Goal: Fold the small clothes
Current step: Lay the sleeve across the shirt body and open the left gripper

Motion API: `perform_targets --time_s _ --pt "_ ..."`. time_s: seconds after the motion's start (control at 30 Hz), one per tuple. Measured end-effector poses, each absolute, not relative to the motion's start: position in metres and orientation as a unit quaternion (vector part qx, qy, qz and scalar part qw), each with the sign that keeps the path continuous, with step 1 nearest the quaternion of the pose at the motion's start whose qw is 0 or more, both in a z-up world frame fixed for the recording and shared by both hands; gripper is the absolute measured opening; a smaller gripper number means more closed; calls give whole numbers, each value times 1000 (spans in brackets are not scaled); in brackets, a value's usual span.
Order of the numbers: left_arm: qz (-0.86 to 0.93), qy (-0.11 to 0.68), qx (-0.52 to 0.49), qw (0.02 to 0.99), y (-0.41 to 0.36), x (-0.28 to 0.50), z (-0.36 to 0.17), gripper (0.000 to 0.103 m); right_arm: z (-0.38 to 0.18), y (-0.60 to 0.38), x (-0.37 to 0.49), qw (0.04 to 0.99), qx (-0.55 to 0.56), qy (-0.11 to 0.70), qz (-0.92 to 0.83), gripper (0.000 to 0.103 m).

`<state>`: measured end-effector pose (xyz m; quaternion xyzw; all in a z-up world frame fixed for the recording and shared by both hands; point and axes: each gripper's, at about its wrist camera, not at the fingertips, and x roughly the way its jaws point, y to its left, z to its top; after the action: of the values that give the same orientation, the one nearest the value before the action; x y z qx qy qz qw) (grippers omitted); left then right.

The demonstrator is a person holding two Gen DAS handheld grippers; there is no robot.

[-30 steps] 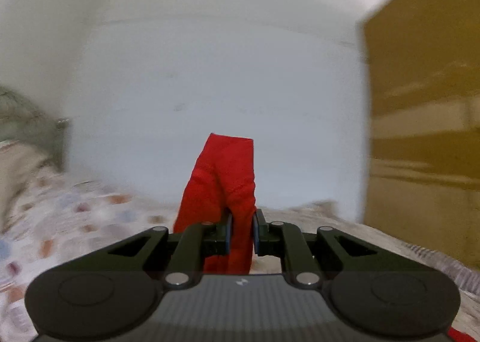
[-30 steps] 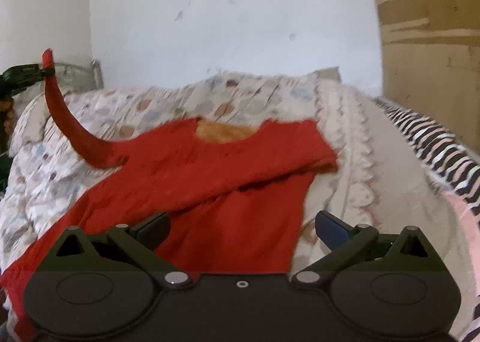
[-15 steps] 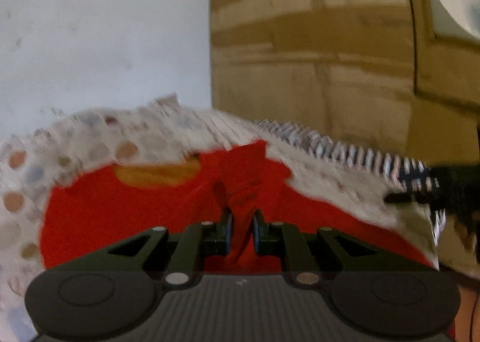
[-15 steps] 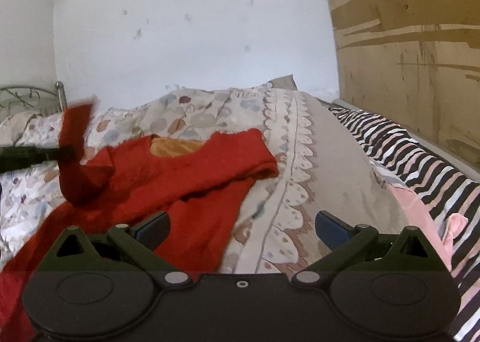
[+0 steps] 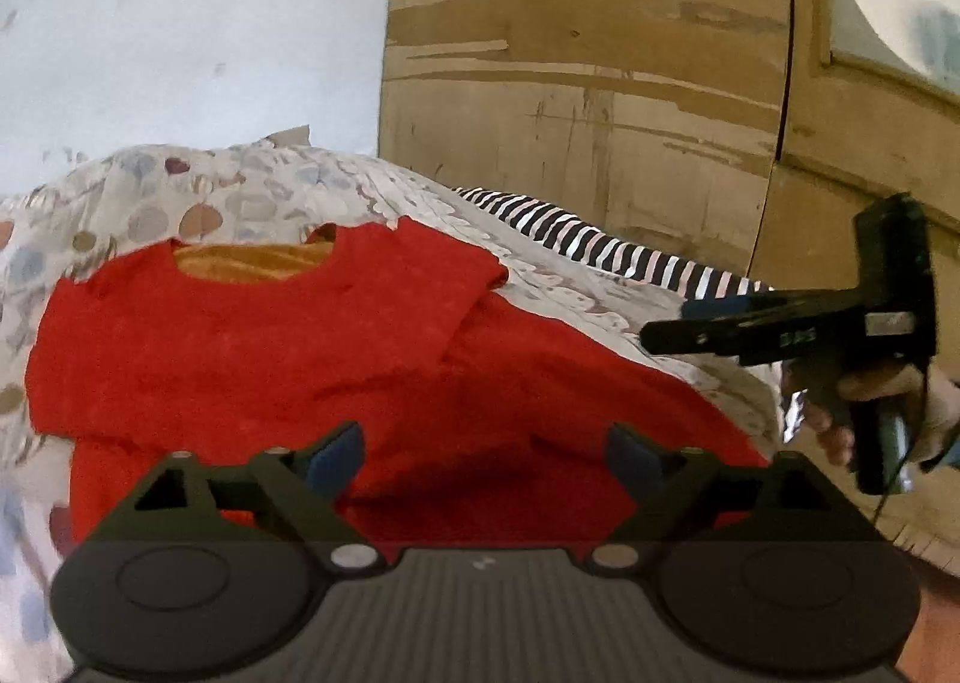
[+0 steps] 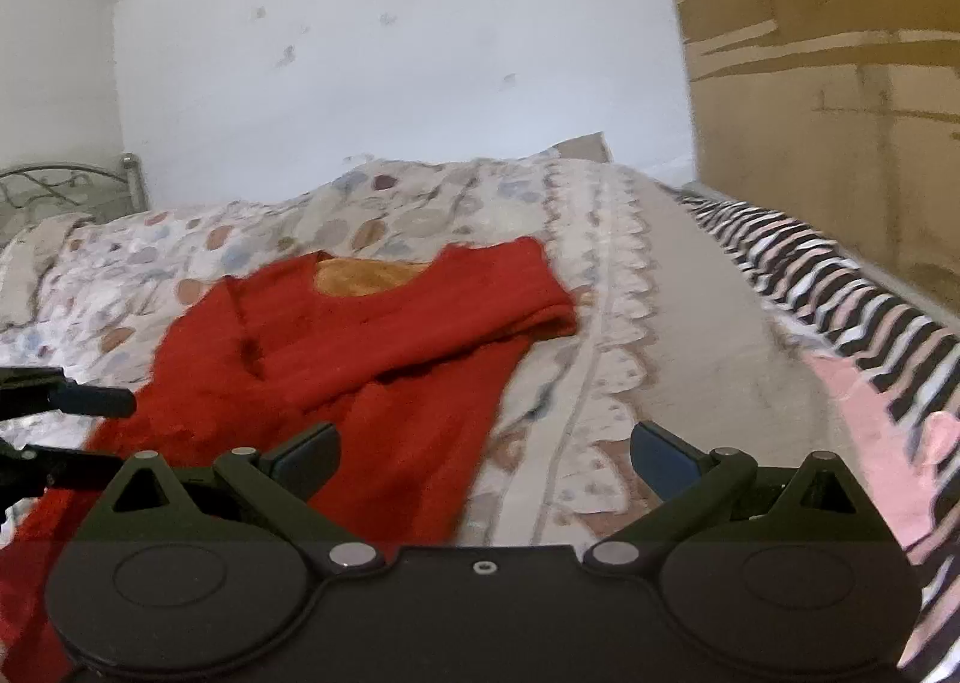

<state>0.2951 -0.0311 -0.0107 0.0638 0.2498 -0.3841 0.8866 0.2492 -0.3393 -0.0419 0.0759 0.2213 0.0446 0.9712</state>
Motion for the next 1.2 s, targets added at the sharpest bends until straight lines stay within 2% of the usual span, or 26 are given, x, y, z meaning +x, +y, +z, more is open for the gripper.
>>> perform_targets --time_s 0.23,0.37,0.6,0.7,0.83,0.93,1.1,1.17,1.2 --pt "-245 244 89 934 6 293 -6 99 -43 -321 262 965 57 243 85 102" --pt "-146 250 51 956 43 318 -12 100 -42 -304 277 962 51 249 102 102" --pt "-43 266 123 955 66 389 -40 101 -36 -271 316 957 62 258 120 102" --pt "-80 262 63 960 83 412 -47 101 -36 -260 330 954 82 252 139 103" --pt "-134 246 -77 957 113 432 -48 101 -46 -249 347 951 77 261 147 102" --pt "-140 241 -108 954 124 448 -48 101 -60 -246 356 945 70 288 142 99" --pt "-134 252 -139 948 131 489 -51 91 -65 -242 356 945 61 290 141 101" --pt "-145 270 -143 941 132 506 -54 81 -67 -242 355 945 61 290 141 101" --pt "-152 285 -141 936 132 516 -58 69 -68 -241 355 944 60 291 141 102"
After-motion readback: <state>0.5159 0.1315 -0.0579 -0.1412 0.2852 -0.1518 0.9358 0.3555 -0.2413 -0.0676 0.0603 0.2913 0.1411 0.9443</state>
